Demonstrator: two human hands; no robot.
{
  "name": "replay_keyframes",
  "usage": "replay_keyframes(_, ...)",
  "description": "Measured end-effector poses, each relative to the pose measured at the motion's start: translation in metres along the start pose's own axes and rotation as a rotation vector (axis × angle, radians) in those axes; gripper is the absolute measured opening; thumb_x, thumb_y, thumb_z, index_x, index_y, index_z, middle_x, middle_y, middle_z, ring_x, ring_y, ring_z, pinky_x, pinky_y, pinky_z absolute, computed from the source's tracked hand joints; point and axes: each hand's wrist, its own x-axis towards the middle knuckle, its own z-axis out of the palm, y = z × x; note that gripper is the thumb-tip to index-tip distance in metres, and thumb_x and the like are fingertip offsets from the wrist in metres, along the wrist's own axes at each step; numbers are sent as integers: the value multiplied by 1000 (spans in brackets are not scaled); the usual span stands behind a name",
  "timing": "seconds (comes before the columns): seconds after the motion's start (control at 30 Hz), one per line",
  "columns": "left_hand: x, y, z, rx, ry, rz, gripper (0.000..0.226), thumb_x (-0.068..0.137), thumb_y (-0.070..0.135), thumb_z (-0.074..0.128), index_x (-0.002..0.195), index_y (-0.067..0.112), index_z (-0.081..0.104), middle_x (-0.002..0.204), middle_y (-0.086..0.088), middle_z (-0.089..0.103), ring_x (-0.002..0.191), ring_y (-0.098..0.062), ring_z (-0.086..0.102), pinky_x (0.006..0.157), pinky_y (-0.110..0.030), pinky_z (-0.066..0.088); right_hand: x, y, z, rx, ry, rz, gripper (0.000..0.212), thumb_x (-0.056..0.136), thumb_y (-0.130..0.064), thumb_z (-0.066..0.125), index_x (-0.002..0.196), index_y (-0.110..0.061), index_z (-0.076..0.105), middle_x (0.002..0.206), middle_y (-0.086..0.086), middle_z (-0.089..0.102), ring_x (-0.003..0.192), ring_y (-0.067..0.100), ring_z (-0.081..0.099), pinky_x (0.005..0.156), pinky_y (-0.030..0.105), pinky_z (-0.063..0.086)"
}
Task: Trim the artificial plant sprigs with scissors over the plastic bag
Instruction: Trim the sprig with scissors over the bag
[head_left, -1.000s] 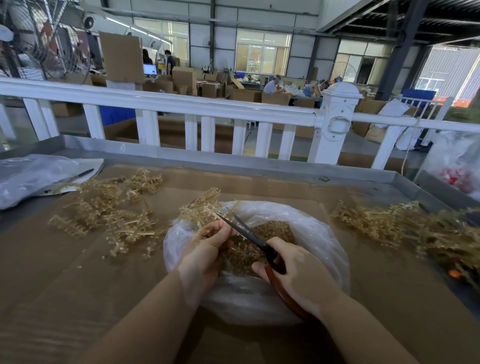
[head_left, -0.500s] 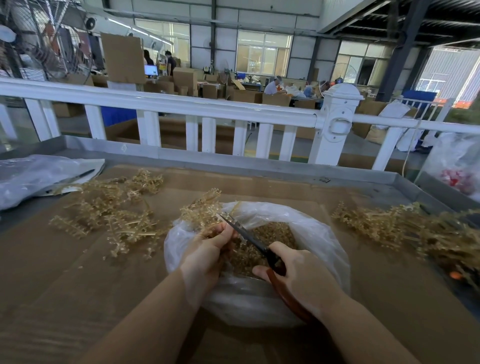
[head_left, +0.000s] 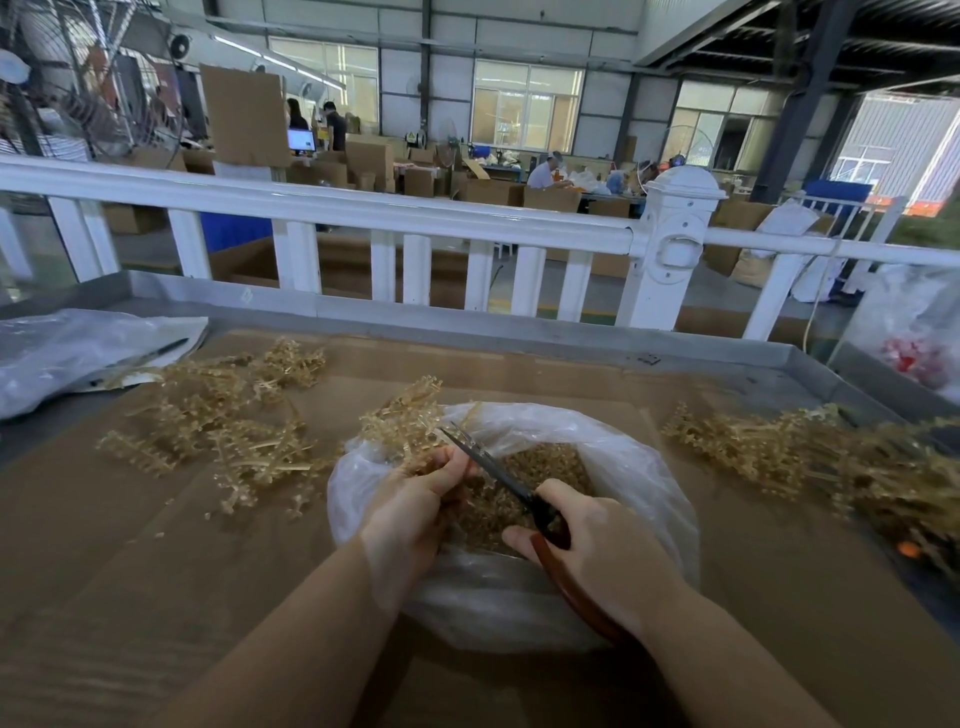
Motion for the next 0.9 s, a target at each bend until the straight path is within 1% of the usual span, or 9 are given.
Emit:
replay_keyframes(0.07,0,-1,1,13,-34,0,16,89,11,60,72,10,58,75,-7,62,70,-19,60,64,-28,52,1,-2,0,-1,-7,8,31,87,-59,50,91,-29,52,71,-11,57,67,2,55,60,15,41)
replay_keyframes(0.1,-1,-2,1,25,-40,-1,15,88,11,60,73,9,58,76,-9,63,72,-21,61,64,-29,53,1,-3,0,5,-11,11,30,88,-58,50,91,-29,51,71,-11,57,66,2,55,60,14,41)
replay_keyframes(0.23,-1,-2,1,15,-23,-14,11,87,9,62,76,8,60,78,-11,67,63,-19,66,52,-25,55,2,-5,0,26,-32,7,25,90,-55,51,86,-31,45,66,-14,51,61,-1,50,56,13,34)
replay_keyframes(0.37,0,-2,0,9,-18,-19,11,84,9,64,74,8,60,76,-11,66,61,-18,67,51,-25,54,3,-4,2,25,-29,4,28,89,-55,52,87,-27,49,66,-12,53,61,2,51,56,13,35)
replay_keyframes(0.53,0,-1,-1,-11,-22,-36,16,84,8,64,68,10,60,65,-5,67,55,-16,67,48,-23,52,5,0,4,-9,-18,-9,31,88,-57,52,81,-27,47,62,-10,53,58,4,52,55,14,37)
replay_keyframes(0.63,0,-2,-1,-10,-32,-39,14,85,6,63,72,9,60,65,-5,67,57,-15,67,49,-22,52,5,1,5,-10,-7,-17,34,88,-58,51,83,-24,51,64,-10,55,59,5,54,56,15,40)
replay_keyframes(0.73,0,-1,-3,5,-16,-35,6,86,13,63,85,9,66,72,-4,69,67,-17,66,61,-28,51,4,2,7,-17,10,-29,33,87,-58,52,82,-26,49,60,-13,50,55,2,50,53,14,36)
replay_keyframes(0.77,1,-1,-3,8,-7,-25,10,86,16,63,90,9,68,75,-3,70,70,-16,65,62,-27,49,3,2,7,-14,13,-30,33,87,-59,52,81,-27,48,59,-13,48,53,1,48,52,14,35)
replay_keyframes(0.9,2,0,-3,-102,70,-13,3,85,9,64,84,11,65,64,0,69,52,-8,62,47,-16,50,2,2,6,-18,20,-37,32,87,-60,51,79,-29,47,58,-14,48,53,1,48,53,13,35)
